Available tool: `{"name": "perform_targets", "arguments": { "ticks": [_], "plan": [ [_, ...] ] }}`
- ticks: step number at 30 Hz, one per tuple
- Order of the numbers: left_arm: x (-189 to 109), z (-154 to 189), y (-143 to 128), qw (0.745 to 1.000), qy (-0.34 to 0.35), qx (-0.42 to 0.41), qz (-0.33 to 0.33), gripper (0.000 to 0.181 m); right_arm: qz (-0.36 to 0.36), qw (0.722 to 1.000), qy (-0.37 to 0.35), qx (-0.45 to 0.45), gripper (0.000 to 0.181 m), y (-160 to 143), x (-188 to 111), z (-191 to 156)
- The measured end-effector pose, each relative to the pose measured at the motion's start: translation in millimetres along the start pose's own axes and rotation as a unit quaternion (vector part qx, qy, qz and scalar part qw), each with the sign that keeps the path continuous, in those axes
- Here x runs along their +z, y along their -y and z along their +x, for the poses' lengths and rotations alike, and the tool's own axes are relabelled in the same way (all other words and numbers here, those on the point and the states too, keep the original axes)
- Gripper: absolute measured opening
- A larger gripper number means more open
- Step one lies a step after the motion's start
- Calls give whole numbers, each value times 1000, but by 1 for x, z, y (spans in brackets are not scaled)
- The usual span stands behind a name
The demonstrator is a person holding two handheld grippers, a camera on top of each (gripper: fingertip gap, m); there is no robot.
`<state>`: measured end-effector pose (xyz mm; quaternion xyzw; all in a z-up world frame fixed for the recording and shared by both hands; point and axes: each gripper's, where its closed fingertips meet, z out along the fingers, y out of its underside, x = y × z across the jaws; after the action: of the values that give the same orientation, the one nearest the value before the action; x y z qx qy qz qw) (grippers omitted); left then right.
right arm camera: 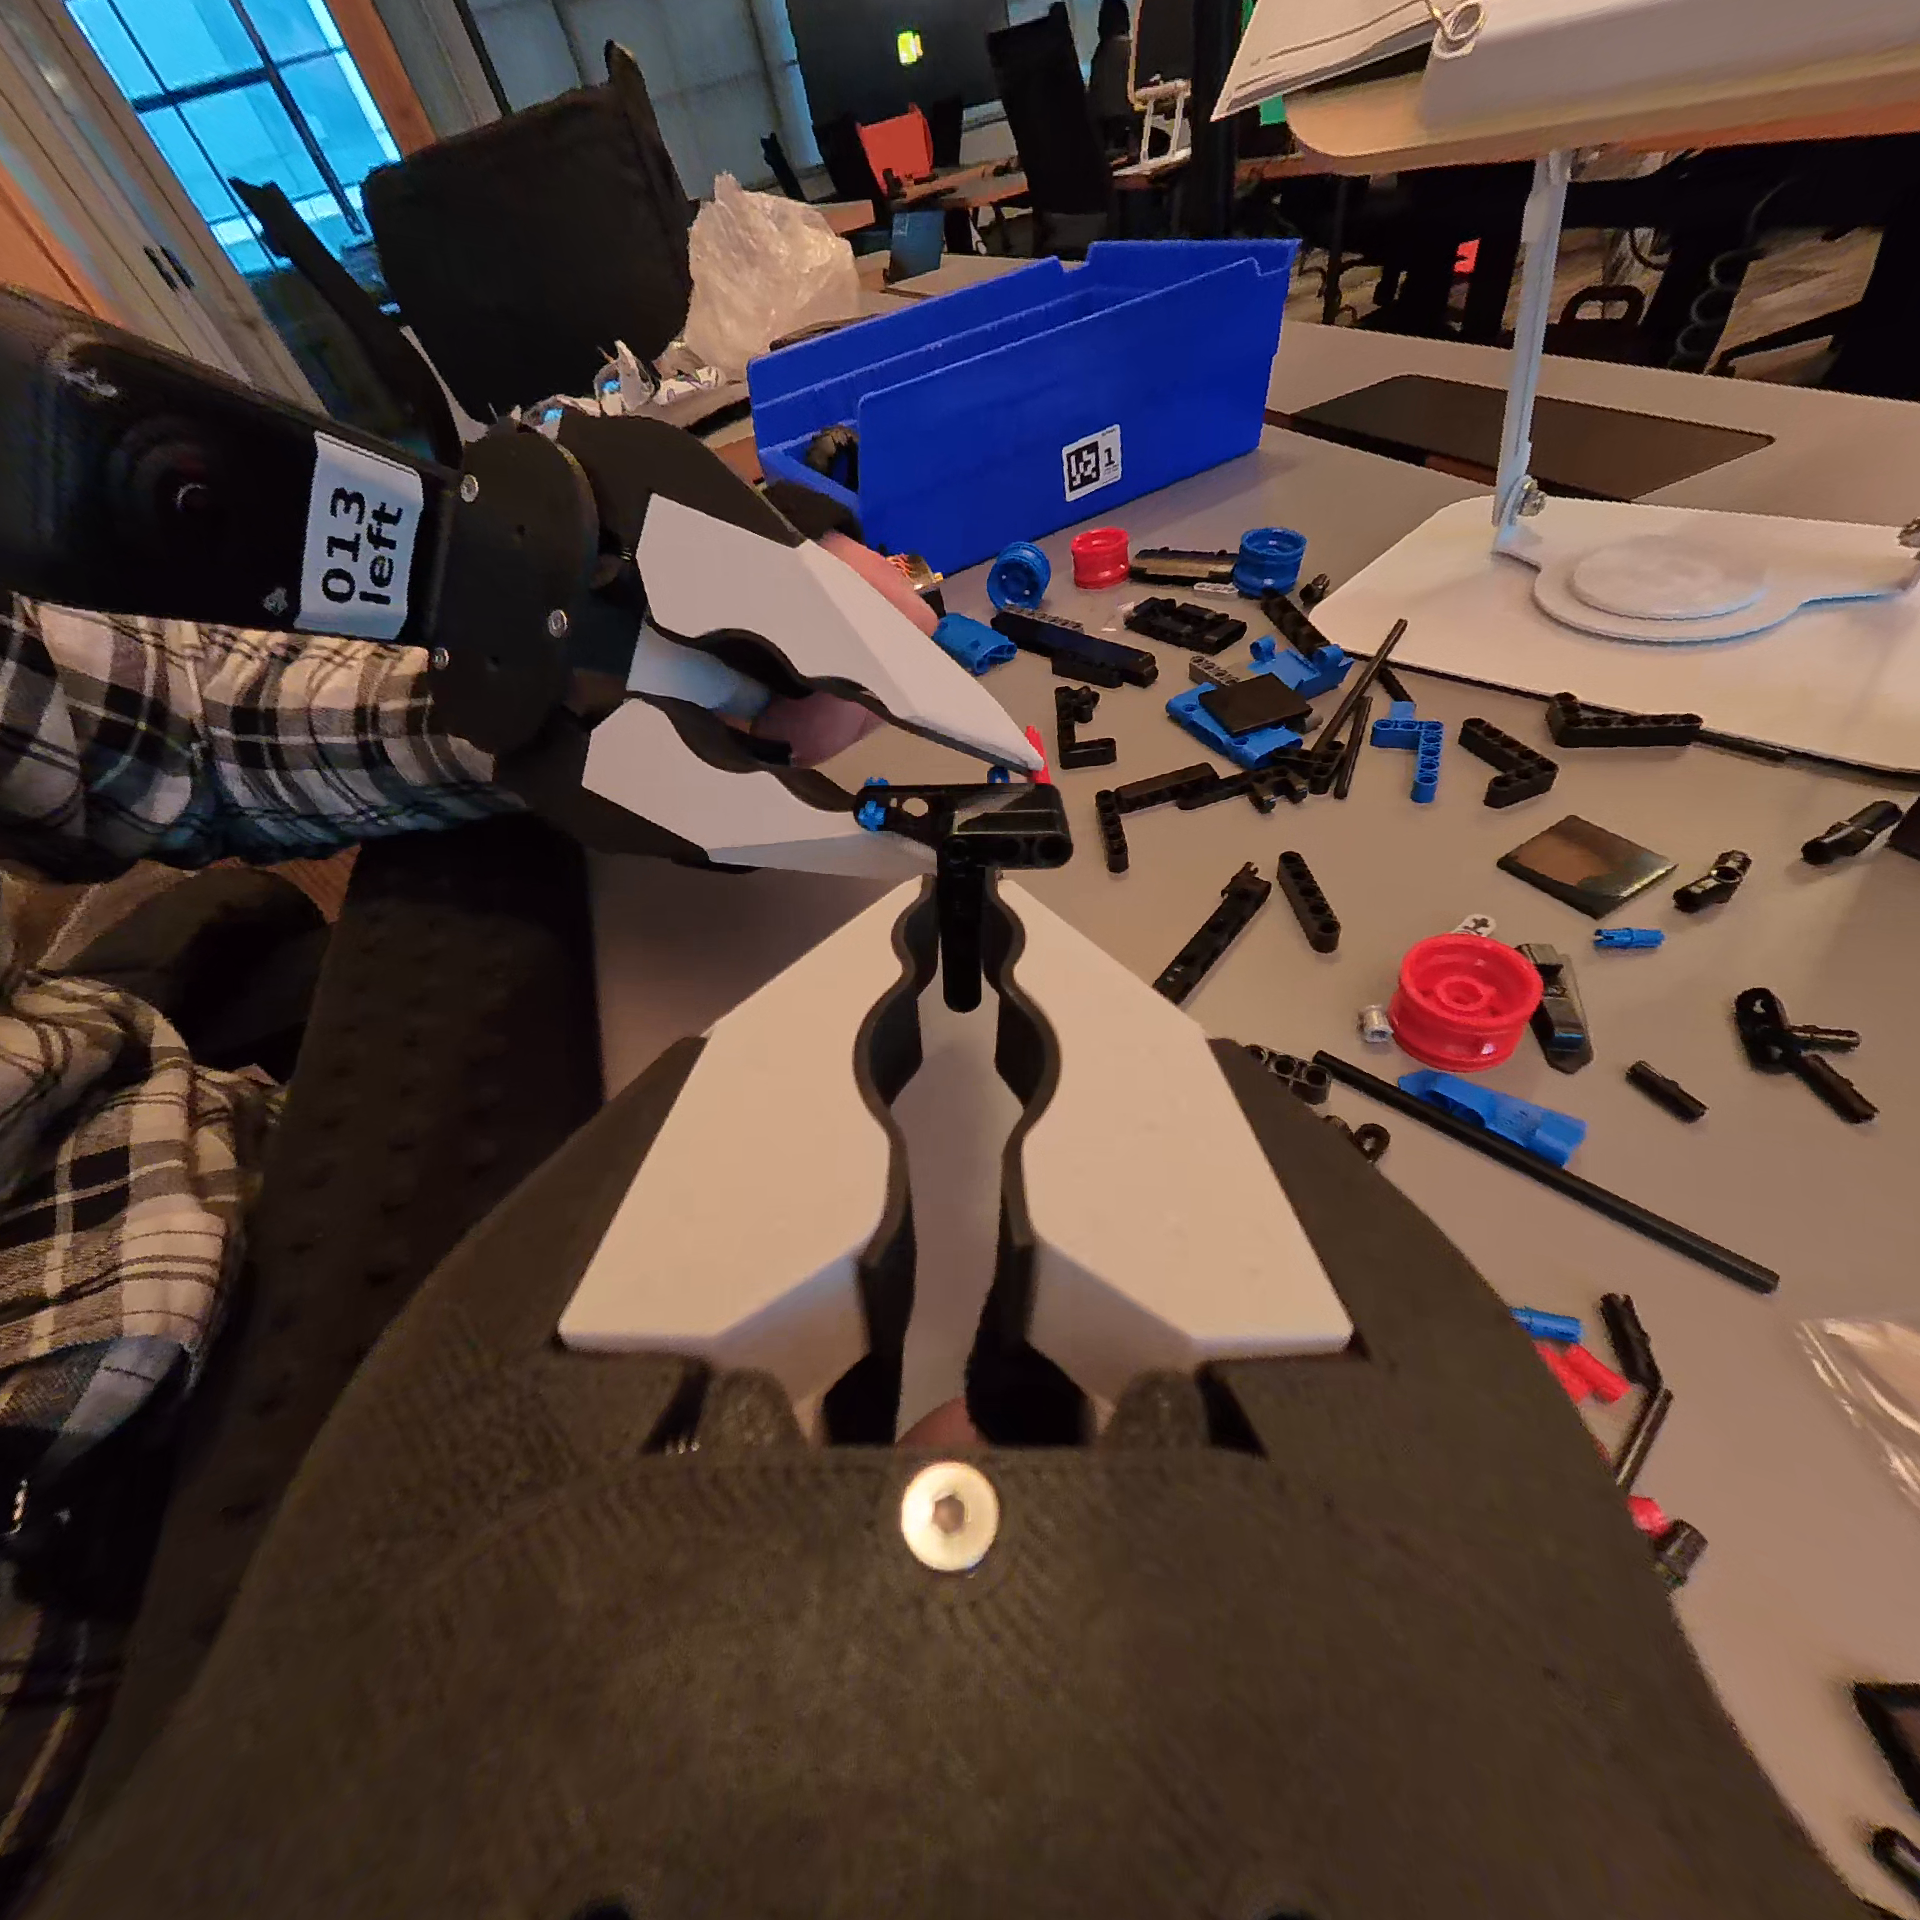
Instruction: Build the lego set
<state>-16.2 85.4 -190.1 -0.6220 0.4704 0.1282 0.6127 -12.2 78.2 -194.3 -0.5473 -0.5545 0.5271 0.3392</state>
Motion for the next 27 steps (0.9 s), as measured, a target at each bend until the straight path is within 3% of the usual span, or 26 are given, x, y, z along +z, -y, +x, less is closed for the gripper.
{"name": "perform_targets", "arguments": {
  "ticks": [9, 24, 27],
  "plan": [
    [0, 0, 1, 1000, 1, 6, 11, 1, 25, 999, 30, 36, 7, 7, -3, -5],
    [0, -9, 1, 999, 11, -30, 30, 1, 24, 998, 45, 47, 6, 6, -3, -8],
    [1, -7, 0, 999, -1, -43, 32, 9, 20, 999, 29, 34, 4, 5, -4, -4]
  ]
}}
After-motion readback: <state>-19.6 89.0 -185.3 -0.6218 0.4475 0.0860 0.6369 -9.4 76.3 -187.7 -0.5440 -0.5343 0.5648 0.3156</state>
